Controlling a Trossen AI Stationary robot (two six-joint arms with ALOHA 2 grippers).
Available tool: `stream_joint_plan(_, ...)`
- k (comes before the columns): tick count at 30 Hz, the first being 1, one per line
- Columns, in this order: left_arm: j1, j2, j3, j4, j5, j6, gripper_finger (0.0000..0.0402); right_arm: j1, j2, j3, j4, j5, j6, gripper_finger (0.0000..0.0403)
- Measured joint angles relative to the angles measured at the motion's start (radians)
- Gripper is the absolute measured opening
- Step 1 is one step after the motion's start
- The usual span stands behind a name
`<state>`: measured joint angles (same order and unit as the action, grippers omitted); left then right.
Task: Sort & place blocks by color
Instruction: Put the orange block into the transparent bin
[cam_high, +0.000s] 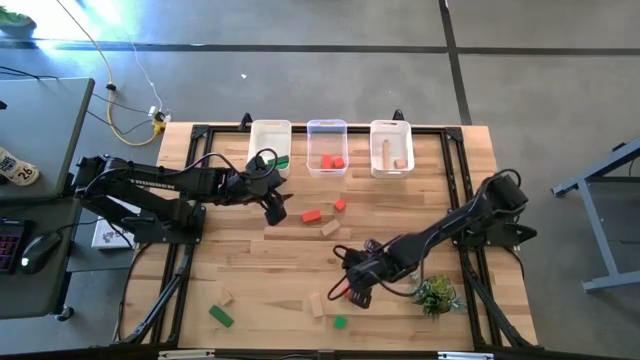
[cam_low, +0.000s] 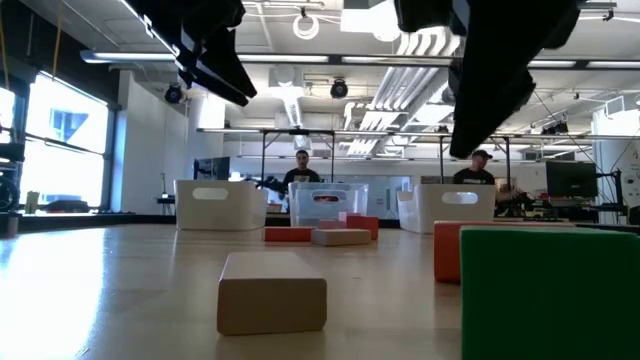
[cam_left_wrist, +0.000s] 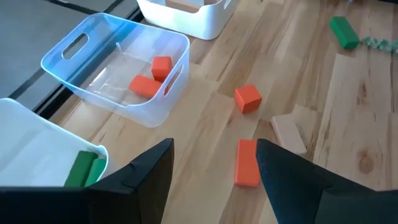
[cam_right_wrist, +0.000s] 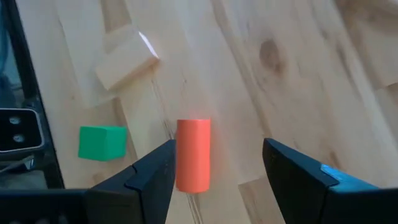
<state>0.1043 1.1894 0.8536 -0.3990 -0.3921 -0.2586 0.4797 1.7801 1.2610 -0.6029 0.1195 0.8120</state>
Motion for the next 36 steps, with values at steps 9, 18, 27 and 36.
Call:
stream_joint_plan(9,0.000,0.000,0.000,0.000,0.005,-0.003,0.0214,0.000,0.097,0.000,0.039,-0.063,0.000,0.0225)
stream_joint_plan(18,0.000,0.000,0.000,0.000,0.015,-0.002,0.0214,0.012,0.159,0.000,0.064,-0.106,0.041,0.0225)
stream_joint_plan(27,0.000,0.000,0.000,0.000,0.016,-0.001,0.0214,0.019,0.204,0.005,0.067,-0.113,0.079,0.0205)
stream_joint_plan(36,0.000,0.000,0.000,0.000,0.024,-0.020,0.0214,-0.018,0.195,0.002,0.061,-0.135,0.018,0.0096)
